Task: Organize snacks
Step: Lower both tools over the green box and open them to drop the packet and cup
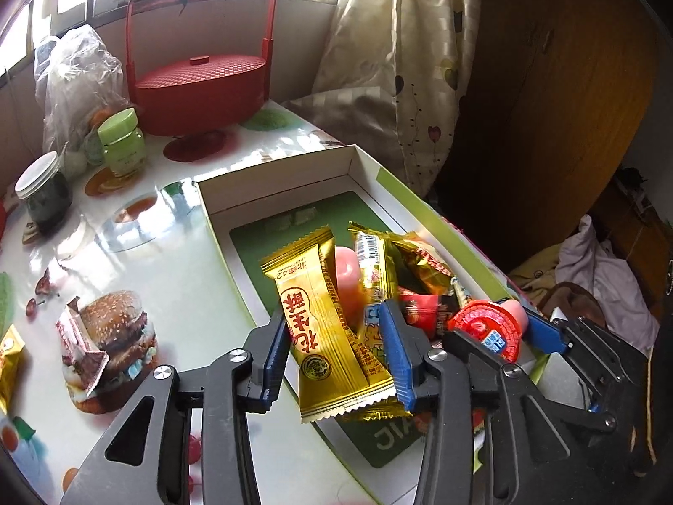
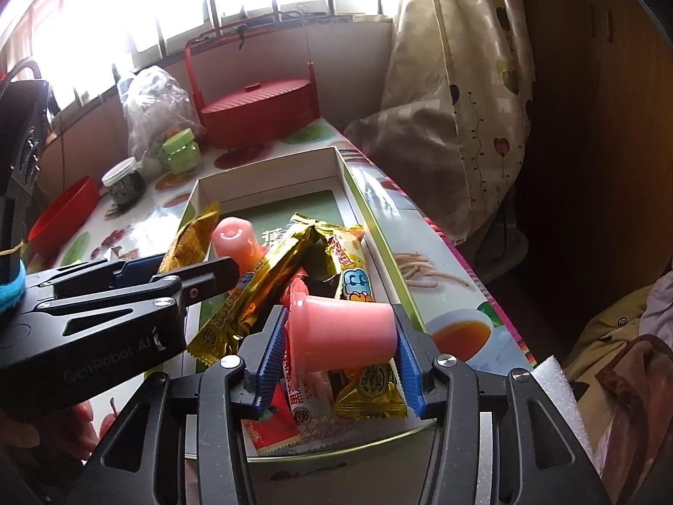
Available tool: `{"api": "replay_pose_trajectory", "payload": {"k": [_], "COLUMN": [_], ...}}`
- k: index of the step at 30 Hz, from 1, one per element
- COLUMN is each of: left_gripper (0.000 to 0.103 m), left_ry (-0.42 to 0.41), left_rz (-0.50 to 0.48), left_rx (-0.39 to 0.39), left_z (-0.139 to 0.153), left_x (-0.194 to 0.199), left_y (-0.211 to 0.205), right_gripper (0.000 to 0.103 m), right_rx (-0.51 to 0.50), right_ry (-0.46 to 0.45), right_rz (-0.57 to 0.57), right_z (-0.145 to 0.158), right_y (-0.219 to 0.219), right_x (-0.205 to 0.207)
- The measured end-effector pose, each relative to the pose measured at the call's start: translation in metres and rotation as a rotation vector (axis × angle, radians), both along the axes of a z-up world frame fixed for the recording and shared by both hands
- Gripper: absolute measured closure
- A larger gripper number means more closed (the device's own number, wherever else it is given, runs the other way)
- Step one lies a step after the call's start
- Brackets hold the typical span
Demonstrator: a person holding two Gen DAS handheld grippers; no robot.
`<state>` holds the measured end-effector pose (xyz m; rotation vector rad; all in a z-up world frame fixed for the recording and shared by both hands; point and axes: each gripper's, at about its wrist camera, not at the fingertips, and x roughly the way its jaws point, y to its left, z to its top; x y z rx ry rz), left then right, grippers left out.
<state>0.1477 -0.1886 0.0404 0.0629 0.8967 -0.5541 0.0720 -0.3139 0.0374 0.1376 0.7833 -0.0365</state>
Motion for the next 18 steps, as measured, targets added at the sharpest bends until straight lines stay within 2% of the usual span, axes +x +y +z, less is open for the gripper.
{"api": "replay_pose_trajectory", "payload": {"k": [5, 9, 18], "left_gripper": [0.059, 0.048, 0.048], "left_ry": [0.009, 0.007, 0.004], "left_rz": [-0.003, -0.006, -0.001], "left_rx": [-0.019, -0.045, -0.057], "left_z": [0.001, 0.006, 0.012], "left_x": [-0.002, -0.005, -0.016], "left_y": [0.003, 0.007, 0.018], "right_gripper": [0.05, 0.045, 0.044], "right_rx": [-0.014, -0.022, -0.015], "right_ry": [-0.001, -0.004, 0.0], "right_rz": [0.003, -0.008, -0.036], "right_z": [0.0, 0.002, 0.004], "right_y": [0.003, 0.004, 0.001], "right_x": [-0.002, -0.004, -0.013]}}
